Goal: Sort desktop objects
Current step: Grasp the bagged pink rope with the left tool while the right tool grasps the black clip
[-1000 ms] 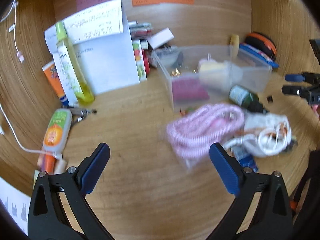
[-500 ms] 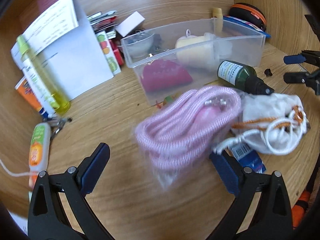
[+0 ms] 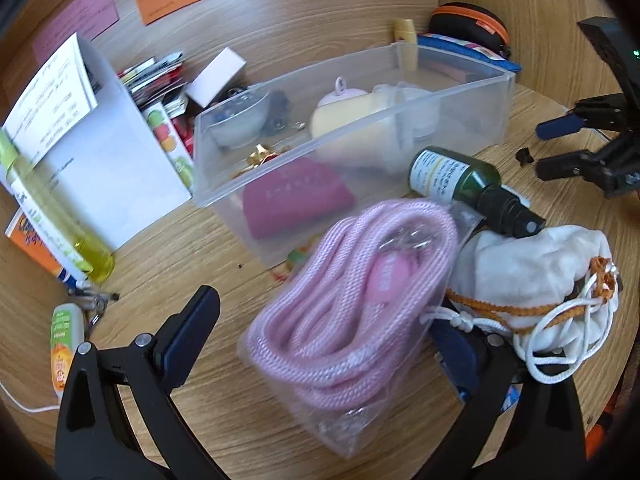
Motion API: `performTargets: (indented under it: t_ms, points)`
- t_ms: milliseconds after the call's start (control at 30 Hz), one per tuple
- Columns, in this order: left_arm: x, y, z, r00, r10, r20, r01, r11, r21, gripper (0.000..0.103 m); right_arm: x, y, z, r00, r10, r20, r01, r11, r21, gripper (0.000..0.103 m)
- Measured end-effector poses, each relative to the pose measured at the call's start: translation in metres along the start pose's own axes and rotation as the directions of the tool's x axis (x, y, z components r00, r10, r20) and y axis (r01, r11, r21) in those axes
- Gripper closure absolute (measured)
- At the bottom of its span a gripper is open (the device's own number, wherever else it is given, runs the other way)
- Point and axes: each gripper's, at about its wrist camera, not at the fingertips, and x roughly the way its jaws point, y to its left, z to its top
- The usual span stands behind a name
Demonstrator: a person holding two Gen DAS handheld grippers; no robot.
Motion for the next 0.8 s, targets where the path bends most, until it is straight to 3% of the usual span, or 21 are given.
performTargets:
  t_ms: [133,200,300,467,800]
  points:
    - [0.001,0.002,0.002,0.999,-0.035,0.012,0.035,0.999,-0.01,0.008,0.008,-0.005,0.002,1.0,0.018,-0.024,-0.018,1.0,0.018,0.064]
    - [0.002,0.002,0.003,0.997,-0.081,0.005,0.081,0.997,-0.014,0.021,0.011,-0.005,0.002,0.999,0.02,-0.026,-0.02,1.0,0.018,0.07]
    - [0.004,-0.001,0.004,0.994,-0.111,-0.002,0.111,0.994,-0.015,0.03,0.014,-0.001,0.003,0.999,0.019,-0.026,-0.019,1.0,0.002,0.08]
    - [0.002,-0.003,0.003,0.992,-0.123,0.004,0.123,0.992,-0.026,0.04,0.017,0.007,0.002,1.0,0.002,-0.012,-0.002,0.999,-0.037,0.086]
    - [-0.019,0.006,-0.01,0.991,-0.131,0.038,0.134,0.986,-0.104,0.059,0.006,0.01,0.006,0.999,0.02,0.033,-0.019,0.999,-0.043,0.087]
